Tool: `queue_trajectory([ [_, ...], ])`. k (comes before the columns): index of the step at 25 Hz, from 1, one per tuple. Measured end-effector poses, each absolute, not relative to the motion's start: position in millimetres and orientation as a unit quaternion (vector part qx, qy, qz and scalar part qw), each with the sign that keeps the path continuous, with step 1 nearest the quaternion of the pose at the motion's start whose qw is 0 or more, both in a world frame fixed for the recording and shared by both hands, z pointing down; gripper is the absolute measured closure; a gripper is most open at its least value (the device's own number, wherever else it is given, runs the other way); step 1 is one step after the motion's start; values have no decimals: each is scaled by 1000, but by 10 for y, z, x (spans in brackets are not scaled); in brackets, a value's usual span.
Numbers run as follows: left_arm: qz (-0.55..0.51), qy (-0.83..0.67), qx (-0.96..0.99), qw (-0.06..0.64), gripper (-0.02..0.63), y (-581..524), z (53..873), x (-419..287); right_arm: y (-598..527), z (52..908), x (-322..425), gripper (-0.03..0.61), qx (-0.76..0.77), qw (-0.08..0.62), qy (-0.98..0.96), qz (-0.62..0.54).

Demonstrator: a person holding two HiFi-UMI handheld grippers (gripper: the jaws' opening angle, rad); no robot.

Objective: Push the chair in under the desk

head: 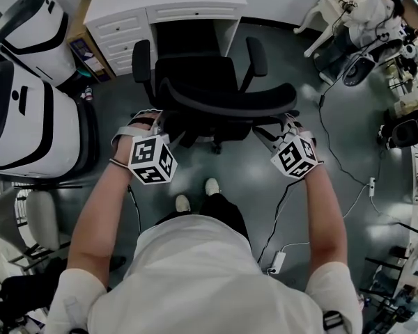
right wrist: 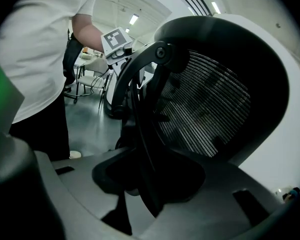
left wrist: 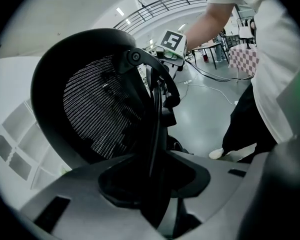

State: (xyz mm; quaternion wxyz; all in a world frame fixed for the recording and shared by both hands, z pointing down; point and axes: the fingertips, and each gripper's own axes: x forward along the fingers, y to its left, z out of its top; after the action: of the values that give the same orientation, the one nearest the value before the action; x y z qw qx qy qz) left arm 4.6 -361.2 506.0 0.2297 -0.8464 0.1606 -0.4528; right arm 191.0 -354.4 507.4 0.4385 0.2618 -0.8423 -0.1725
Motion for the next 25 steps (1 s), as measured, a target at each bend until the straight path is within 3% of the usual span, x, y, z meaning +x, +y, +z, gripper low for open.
queue_trajectory([
  [25, -455, 182, -840, 232, 465, -4702, 5065, 144, -4737, 5092, 2008, 433, 233, 431, -852, -182],
])
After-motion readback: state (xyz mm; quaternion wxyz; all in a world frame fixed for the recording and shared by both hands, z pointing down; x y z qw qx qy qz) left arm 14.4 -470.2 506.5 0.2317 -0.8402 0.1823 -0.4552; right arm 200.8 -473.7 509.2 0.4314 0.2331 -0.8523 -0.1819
